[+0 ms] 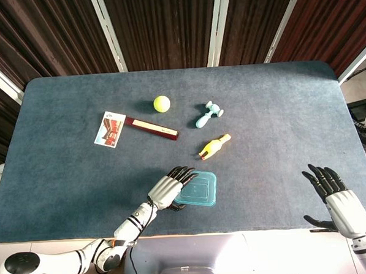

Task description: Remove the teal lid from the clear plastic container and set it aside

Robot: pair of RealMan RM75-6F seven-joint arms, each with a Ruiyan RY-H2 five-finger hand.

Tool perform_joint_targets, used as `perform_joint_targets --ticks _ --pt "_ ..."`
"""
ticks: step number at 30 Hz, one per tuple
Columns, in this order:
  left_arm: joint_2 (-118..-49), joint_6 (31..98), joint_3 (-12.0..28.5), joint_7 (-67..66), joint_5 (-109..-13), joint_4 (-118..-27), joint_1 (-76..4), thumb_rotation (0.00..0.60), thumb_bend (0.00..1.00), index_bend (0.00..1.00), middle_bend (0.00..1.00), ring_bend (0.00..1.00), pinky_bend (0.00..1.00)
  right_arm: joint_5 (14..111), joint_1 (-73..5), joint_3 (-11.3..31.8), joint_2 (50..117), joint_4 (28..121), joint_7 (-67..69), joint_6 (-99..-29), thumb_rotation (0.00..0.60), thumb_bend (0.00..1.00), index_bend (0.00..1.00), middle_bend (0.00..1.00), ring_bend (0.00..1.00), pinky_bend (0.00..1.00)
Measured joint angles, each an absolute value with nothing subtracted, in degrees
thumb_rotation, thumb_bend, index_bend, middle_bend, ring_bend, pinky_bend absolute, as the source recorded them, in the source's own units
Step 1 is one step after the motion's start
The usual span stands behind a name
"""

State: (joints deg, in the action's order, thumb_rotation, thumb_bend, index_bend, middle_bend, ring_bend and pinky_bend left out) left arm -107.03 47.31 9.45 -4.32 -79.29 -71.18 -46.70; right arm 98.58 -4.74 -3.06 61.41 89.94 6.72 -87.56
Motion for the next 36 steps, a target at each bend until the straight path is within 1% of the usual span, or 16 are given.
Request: perform_joint_targets --ticks 1,2,4,7,11,20,22,23,25,28,30,33,36 --pt "-107.1 47.5 9.4 -4.5 -79.3 -71.1 -46.7 0.6 0.29 0.0 0.22 0.13 0.25 98.6 -4.7 -3.1 61.4 89.9 6.8 -87.6 0.6 0.17 0.0 0.0 0.0 0.0" --pt "-107.2 47.7 9.3 -4.7 -79.3 -71.1 -46.7 0.6 0.29 0.0 0.26 0.16 0.28 98.7 -4.7 -3.1 61.4 89.9 6.8 -87.6 0.6 0.17 0.0 0.0 0.0 0.0" --pt "-107.5 48.6 9.1 -5.0 -79.4 -70.8 -46.6 0.6 0.3 0.0 0.38 0.27 0.38 98.7 -4.8 -3.1 61.4 89.9 6.8 -87.6 0.6 0.17 0.0 0.0 0.0 0.0" --pt "-107.8 49.8 8.6 -5.7 -79.8 -70.6 -46.4 0.6 0.31 0.0 0.52 0.39 0.49 98.8 -4.9 -3.1 61.5 89.9 6.4 -87.4 0.6 0.17 0.0 0.0 0.0 0.0" --pt "-107.6 51.0 7.9 -7.4 -80.1 -71.4 -46.0 0.6 0.31 0.0 0.6 0.45 0.55 99.2 -5.4 -3.0 62.0 89.9 5.3 -86.7 0.6 0.17 0.0 0.0 0.0 0.0" --pt "-104.4 54.0 7.2 -14.2 -78.4 -76.1 -43.8 0.6 0.31 0.0 0.65 0.5 0.6 100.9 -9.8 -2.0 64.6 89.3 2.9 -82.0 0.6 0.17 0.0 0.0 0.0 0.0" --pt "-103.3 54.6 7.3 -16.0 -77.0 -77.5 -43.2 0.6 0.31 0.0 0.66 0.5 0.6 101.6 -11.7 -1.6 65.4 89.1 2.6 -80.3 0.6 0.17 0.02 0.0 0.0 0.0" --pt "-102.9 54.9 7.5 -16.5 -76.4 -78.1 -43.0 0.6 0.31 0.0 0.66 0.5 0.6 102.1 -12.9 -1.3 66.0 88.9 2.5 -79.3 0.6 0.17 0.04 0.0 0.0 0.0" --pt "-102.0 55.1 7.7 -17.2 -75.0 -79.0 -42.5 0.6 0.31 0.0 0.66 0.5 0.6 102.9 -14.8 -0.9 66.9 88.7 2.4 -77.6 0.6 0.18 0.13 0.0 0.0 0.0" --pt "-101.1 54.4 7.9 -17.0 -73.1 -80.0 -42.1 0.6 0.31 0.0 0.66 0.5 0.6 104.3 -18.0 -0.2 68.5 88.2 2.0 -75.1 0.6 0.22 0.28 0.0 0.0 0.0" --pt "-100.8 53.8 7.9 -16.5 -72.4 -80.4 -42.0 0.6 0.31 0.0 0.66 0.5 0.6 105.4 -20.2 0.3 69.8 87.6 1.8 -73.8 0.6 0.26 0.36 0.0 0.0 0.0" --pt "-100.6 53.5 7.8 -15.4 -72.1 -80.5 -41.8 0.6 0.32 0.0 0.66 0.51 0.61 106.9 -23.1 0.9 72.0 86.1 2.4 -72.6 0.6 0.29 0.43 0.0 0.0 0.0" --pt "-100.4 53.7 7.3 -14.3 -72.7 -80.4 -41.5 0.6 0.32 0.0 0.67 0.51 0.61 108.0 -25.5 1.2 74.1 83.7 4.5 -72.0 0.6 0.29 0.48 0.02 0.0 0.0"
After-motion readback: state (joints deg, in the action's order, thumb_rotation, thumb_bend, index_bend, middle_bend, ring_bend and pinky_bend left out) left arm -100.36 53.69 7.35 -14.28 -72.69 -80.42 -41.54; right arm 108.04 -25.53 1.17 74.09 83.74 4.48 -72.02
